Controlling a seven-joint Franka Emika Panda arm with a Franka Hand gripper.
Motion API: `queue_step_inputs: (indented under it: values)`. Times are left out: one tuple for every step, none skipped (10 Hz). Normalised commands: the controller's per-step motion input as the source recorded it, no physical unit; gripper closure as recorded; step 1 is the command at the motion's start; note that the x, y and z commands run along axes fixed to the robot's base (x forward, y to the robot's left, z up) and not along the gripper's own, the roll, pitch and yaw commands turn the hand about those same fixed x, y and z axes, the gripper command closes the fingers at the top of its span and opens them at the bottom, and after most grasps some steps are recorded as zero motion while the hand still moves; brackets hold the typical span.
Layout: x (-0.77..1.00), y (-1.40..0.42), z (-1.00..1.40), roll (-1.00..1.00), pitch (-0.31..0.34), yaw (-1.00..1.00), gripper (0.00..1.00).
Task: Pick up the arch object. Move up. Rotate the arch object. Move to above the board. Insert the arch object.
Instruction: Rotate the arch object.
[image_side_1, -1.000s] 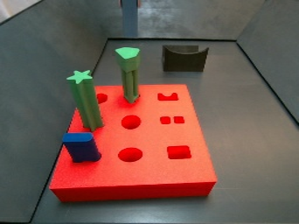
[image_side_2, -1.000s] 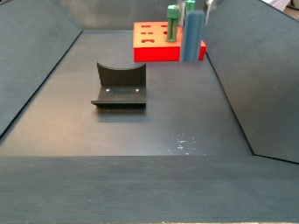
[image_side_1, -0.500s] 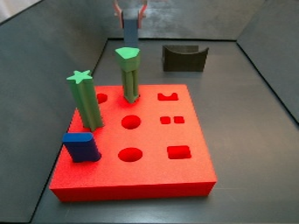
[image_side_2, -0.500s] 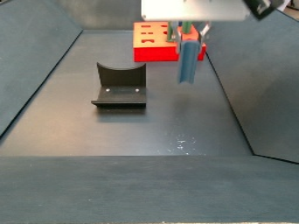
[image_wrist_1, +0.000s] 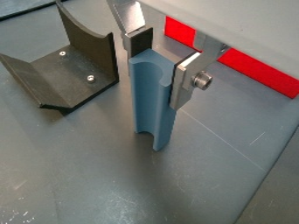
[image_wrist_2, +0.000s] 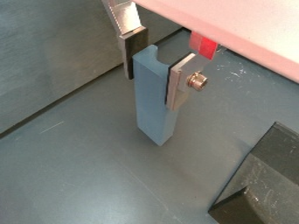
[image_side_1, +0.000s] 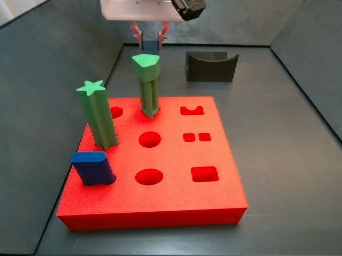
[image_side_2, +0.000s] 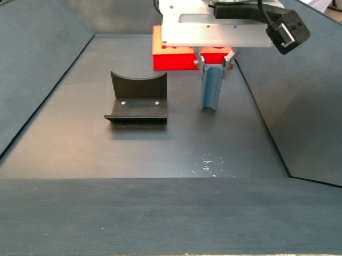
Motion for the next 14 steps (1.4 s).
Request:
queue_step_inputs:
  values:
    - [0.02, 0.02, -0.41, 0.08, -0.016, -0.02, 1.0]
    - [0.02, 0.02, -0.41, 0.08, -0.016, -0.02, 1.0]
    - [0.01, 0.01, -0.41, 0.08, -0.006, -0.02, 1.0]
    - [0.01, 0.01, -0.41, 0.08, -0.007, -0.02, 1.0]
    - [0.0, 0.0, 0.0, 0.08, -0.007, -0.02, 0.0]
    - [0.0, 0.0, 0.93, 0.08, -0.008, -0.02, 0.0]
    - [-0.01, 0.0, 0.91, 0.08, 0.004, -0.02, 0.0]
    - [-0.03, -0.01, 0.76, 0.05, 0.041, -0.01, 0.0]
    - [-0.03, -0.01, 0.6, 0.03, 0.054, 0.0, 0.0]
    - [-0.02, -0.01, 0.44, 0.01, 0.056, 0.01, 0.0]
    - [-0.01, -0.01, 0.2, -0.02, 0.058, 0.01, 0.0]
    - [0.0, 0.0, 0.0, 0.0, 0.004, 1.0, 0.0]
    - [0.01, 0.0, -0.07, 0.0, 0.004, 1.0, 0.0]
    - [0.02, 0.0, -0.05, 0.0, 0.003, 1.0, 0.0]
